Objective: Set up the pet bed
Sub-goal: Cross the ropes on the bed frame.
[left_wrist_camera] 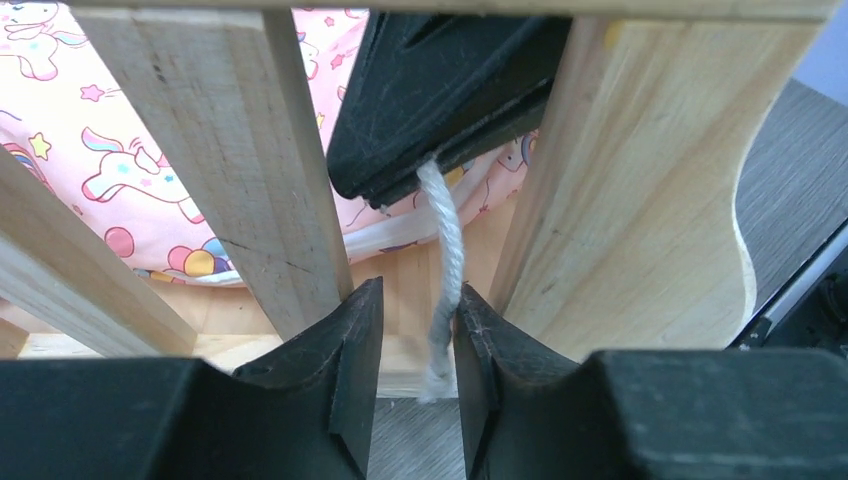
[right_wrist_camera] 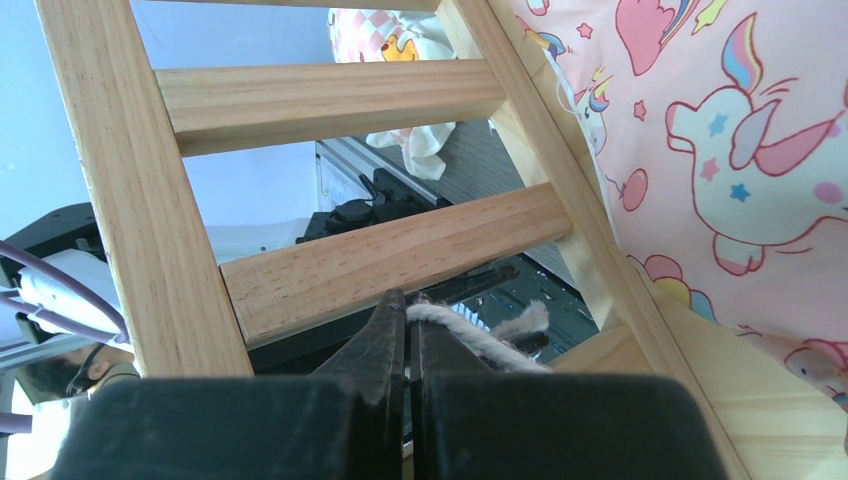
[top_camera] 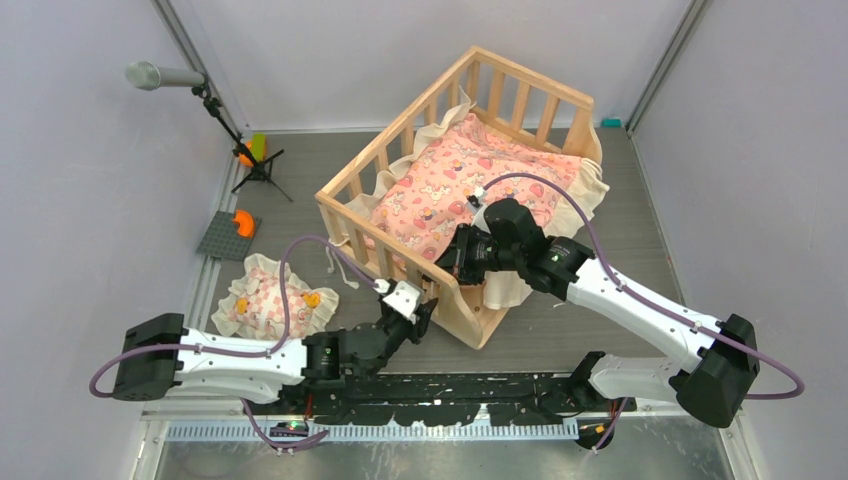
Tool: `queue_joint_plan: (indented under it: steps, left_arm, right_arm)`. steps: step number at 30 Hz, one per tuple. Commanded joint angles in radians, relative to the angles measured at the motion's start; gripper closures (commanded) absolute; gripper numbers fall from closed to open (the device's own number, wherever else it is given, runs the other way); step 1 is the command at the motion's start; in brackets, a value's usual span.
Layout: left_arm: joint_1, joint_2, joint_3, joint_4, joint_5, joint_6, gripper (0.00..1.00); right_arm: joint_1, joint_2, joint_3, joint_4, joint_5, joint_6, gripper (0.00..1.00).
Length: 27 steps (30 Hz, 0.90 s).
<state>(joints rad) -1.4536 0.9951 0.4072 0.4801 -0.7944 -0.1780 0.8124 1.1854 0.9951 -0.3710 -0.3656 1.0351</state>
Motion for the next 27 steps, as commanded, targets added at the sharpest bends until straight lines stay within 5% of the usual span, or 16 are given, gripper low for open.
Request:
queue_joint_plan:
  steps: [1, 5, 10, 16, 23, 27]
  left_arm:
    - [-0.001, -0.003, 0.023, 0.127, -0.041, -0.003, 0.72]
    - [-0.001, -0.017, 0.025, 0.117, -0.003, -0.029, 0.99]
    - [-0.001, -0.108, 0.062, -0.079, 0.034, -0.098, 1.0]
    - [-0.001, -0.231, 0.101, -0.356, 0.046, -0.17, 1.0]
    - [-0.001, -0.289, 0.13, -0.499, 0.047, -0.201, 1.0]
    - [-0.001, -0.278, 0.186, -0.537, 0.025, -0.181, 1.0]
  right_arm:
    - [0.01, -0.015, 0.018, 0.058, -0.06, 0.015, 1.0]
    - [0.01, -0.017, 0.014, 0.059, -0.055, 0.011, 0.99]
    - [0.008, -0.035, 0.043, -0.03, 0.037, -0.057, 0.65]
    - [0.007, -0.122, 0.143, -0.297, 0.226, -0.174, 0.51]
    - [0.008, -0.24, 0.126, -0.53, 0.457, -0.206, 0.51]
    - [0.007, -0.344, 0.03, -0.55, 0.52, -0.156, 0.72]
